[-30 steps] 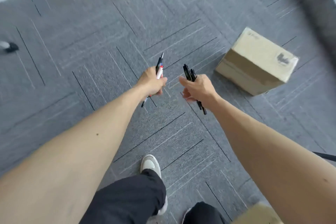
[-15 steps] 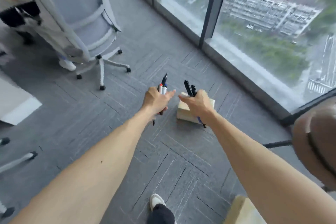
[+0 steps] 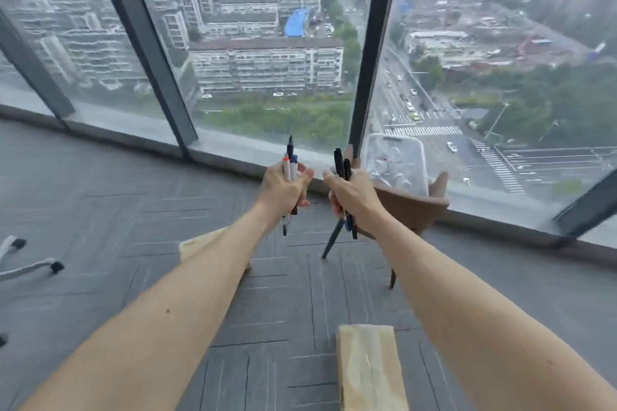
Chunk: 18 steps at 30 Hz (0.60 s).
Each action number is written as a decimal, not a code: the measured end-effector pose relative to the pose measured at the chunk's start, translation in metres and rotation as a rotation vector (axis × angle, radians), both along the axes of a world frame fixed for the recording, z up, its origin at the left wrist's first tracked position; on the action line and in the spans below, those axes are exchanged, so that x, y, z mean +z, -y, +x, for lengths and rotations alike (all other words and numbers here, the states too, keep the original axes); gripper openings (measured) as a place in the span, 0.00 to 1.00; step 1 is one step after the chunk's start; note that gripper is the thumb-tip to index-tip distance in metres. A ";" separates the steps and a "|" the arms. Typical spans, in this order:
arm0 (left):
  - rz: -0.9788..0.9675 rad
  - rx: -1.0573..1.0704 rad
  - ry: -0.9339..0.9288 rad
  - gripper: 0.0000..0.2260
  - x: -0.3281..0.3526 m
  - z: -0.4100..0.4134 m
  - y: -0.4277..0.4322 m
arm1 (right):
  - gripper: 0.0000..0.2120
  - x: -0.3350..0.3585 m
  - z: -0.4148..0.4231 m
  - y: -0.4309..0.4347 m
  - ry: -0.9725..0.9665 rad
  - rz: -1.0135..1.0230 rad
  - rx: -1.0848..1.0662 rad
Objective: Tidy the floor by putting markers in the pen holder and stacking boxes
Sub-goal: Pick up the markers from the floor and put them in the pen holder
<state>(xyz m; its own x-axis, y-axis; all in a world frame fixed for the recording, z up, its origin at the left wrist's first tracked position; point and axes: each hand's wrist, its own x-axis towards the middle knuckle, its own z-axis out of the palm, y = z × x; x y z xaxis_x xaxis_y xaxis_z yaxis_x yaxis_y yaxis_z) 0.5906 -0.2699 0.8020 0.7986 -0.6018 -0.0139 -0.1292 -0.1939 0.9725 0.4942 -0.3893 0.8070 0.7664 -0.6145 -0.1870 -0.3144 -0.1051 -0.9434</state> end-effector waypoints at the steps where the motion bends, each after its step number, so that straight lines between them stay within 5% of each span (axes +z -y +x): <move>1: -0.013 -0.053 -0.003 0.06 0.005 -0.023 0.025 | 0.16 0.005 -0.030 0.021 0.017 0.021 -0.045; 8: -0.100 -0.401 -0.081 0.04 0.048 -0.224 0.185 | 0.14 0.047 -0.264 0.144 0.109 0.000 -0.385; 18: -0.121 -0.914 -0.030 0.06 0.101 -0.532 0.330 | 0.13 0.091 -0.589 0.200 0.224 -0.149 -0.974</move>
